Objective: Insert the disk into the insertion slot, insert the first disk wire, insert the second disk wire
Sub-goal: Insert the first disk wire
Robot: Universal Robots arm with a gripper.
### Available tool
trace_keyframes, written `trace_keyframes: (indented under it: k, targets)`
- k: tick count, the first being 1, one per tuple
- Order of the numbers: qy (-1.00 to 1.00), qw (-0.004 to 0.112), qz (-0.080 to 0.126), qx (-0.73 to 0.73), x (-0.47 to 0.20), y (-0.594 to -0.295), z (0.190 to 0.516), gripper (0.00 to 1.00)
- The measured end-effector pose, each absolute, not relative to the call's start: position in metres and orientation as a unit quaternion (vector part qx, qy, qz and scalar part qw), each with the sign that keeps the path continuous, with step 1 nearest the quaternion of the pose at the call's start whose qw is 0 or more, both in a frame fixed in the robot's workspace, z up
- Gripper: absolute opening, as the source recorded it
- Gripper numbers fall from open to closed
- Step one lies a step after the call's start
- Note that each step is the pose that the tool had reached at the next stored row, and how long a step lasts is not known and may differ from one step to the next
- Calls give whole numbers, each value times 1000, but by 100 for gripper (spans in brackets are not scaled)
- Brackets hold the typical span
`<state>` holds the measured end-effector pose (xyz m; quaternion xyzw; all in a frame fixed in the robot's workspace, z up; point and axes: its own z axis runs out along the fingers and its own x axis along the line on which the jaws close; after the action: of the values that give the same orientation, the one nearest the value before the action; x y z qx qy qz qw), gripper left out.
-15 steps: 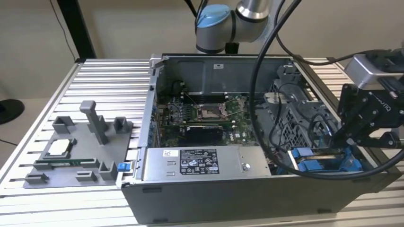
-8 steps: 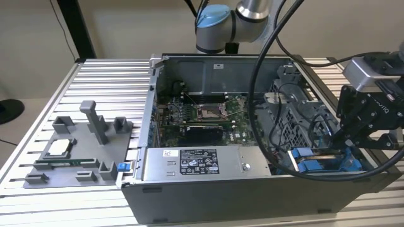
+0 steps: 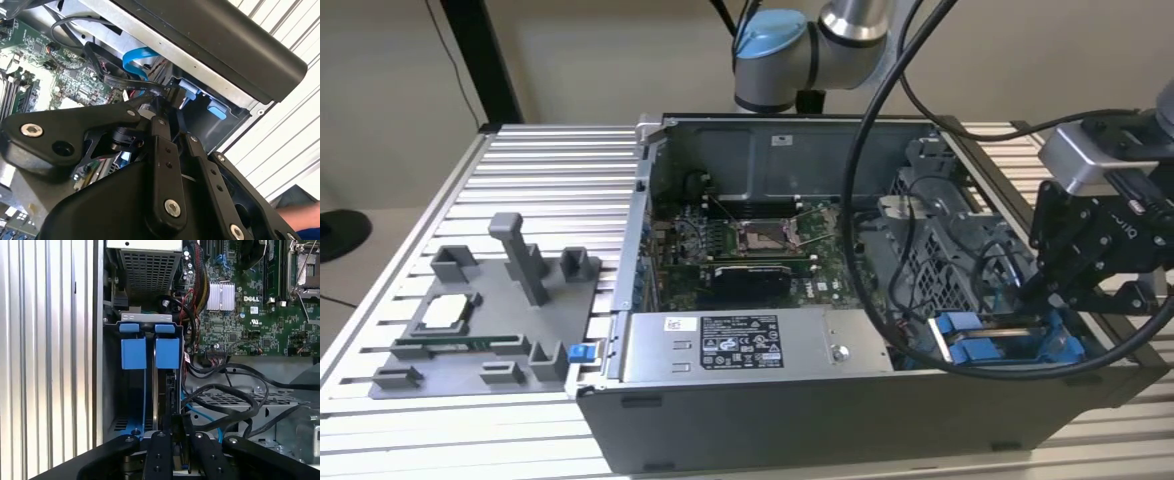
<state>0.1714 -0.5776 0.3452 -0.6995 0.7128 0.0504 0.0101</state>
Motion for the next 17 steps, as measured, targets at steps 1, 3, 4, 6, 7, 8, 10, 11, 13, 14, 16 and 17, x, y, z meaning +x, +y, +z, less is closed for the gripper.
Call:
trace_keyframes:
  k: [1,3,4,6,7,8,10,11,13,14,16,17]
  targets:
    - [713,10,50,-699,171,-577,345,0]
    - [713,10,50,-700,170,-576,344,0]
    - [713,10,50,-700,170,-576,344,0]
    - [713,10,50,-700,170,-576,343,0]
    - [713,10,50,-700,169,-576,343,0]
    - [713,10,50,-700,169,-576,343,0]
    - [713,10,50,-700,169,-576,343,0]
    - [713,10,50,-700,169,-576,343,0]
    - [713,10,49,-700,169,-576,343,0]
    - [713,10,49,-700,169,-576,343,0]
    - [713,10,49,-700,169,-576,342,0]
    - [713,10,49,-699,169,-577,342,0]
